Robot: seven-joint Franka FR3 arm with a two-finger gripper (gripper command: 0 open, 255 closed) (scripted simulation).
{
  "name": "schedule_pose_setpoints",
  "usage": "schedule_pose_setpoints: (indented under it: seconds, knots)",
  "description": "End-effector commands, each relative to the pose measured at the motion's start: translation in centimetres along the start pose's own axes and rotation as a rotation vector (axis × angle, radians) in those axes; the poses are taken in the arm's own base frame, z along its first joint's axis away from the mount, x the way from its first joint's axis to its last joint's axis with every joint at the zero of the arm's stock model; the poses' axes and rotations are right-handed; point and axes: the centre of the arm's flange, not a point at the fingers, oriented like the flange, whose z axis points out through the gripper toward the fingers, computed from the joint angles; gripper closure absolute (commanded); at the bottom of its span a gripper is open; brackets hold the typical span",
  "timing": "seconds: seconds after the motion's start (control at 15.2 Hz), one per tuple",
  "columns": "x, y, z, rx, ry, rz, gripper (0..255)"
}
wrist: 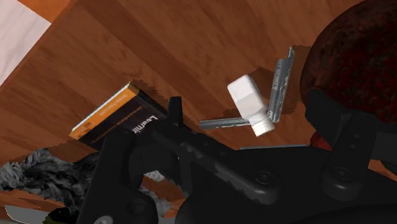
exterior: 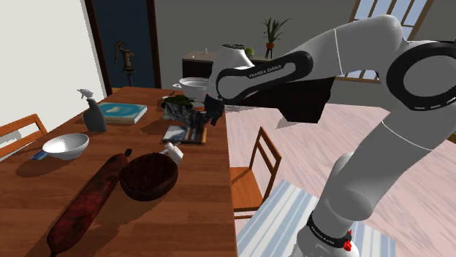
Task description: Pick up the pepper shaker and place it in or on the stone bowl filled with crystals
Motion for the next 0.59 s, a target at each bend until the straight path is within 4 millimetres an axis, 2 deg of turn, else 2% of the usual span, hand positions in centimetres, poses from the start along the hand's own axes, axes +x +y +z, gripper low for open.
schedule_pose_setpoints:
  seconds: [0.0,0.53]
  knots:
    - [1.5,-0.7,2.1,-0.001,0.010,-0.028,0]
    - [6.9,-4.3,10.1,-0.006,0.045,-0.137,0]
